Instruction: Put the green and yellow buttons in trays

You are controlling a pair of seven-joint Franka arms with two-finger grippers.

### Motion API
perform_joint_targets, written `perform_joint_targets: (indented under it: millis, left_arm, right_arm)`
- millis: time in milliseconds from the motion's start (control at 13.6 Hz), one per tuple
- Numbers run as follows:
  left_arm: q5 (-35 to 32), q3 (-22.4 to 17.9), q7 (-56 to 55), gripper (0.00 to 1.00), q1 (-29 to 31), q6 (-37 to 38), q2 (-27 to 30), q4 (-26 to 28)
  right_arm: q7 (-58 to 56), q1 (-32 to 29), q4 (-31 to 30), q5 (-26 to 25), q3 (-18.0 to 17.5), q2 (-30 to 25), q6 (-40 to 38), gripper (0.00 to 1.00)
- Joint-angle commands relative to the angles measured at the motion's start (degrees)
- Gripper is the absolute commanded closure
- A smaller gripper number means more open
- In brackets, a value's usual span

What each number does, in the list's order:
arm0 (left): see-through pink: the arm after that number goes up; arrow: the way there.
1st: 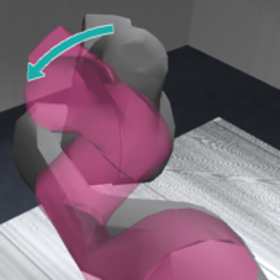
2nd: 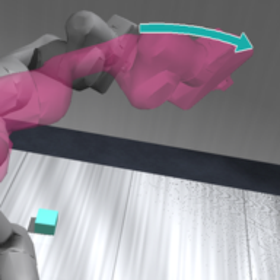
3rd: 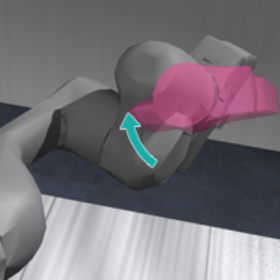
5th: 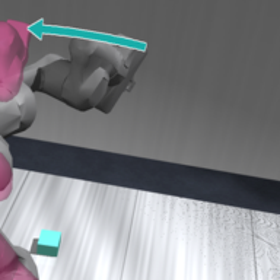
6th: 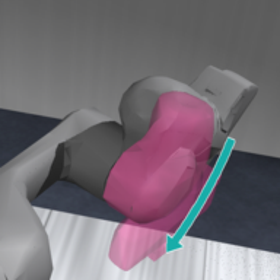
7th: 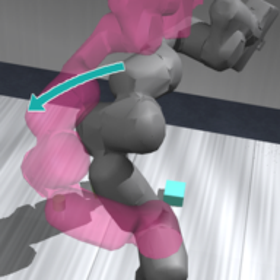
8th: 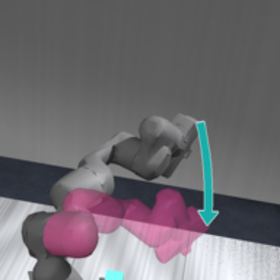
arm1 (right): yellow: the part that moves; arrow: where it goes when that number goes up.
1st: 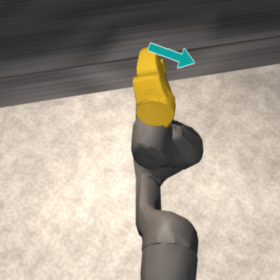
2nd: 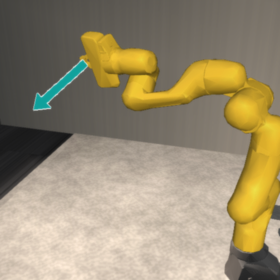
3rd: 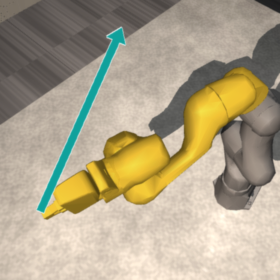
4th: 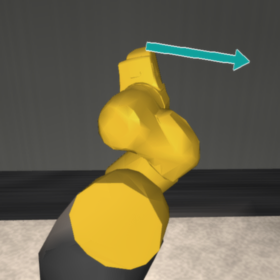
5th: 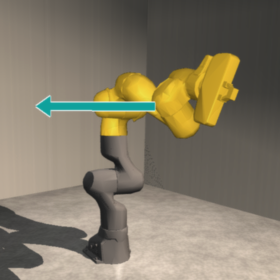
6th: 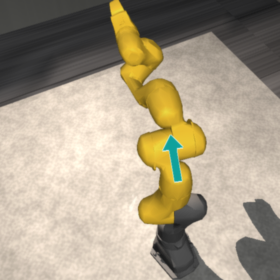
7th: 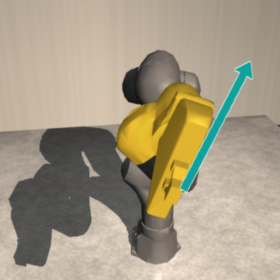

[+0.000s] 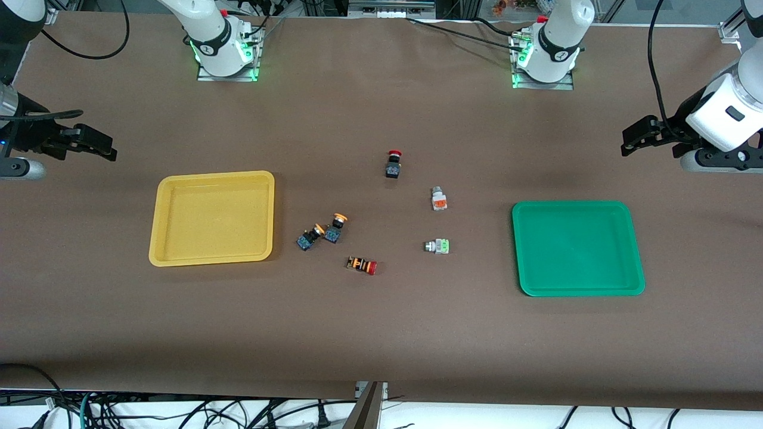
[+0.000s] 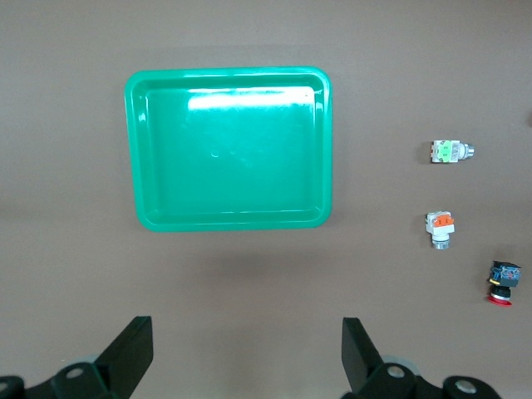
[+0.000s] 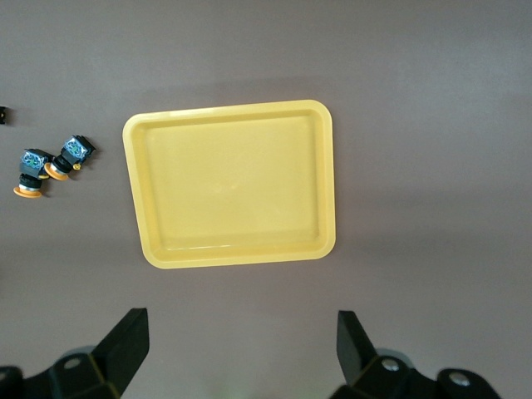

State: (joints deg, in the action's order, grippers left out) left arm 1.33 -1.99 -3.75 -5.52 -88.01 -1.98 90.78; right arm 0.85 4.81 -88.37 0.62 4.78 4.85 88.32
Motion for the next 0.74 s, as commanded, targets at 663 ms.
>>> perform_joint_targets:
  millis: [663]
  left_arm:
    - [5.7, 0.2, 1.2, 0.0, -2.1, 4.3, -3.7, -2.3]
  right_arm:
    - [2.1, 1.2, -0.5, 0.3, -0.2, 0.6, 1.4, 0.01]
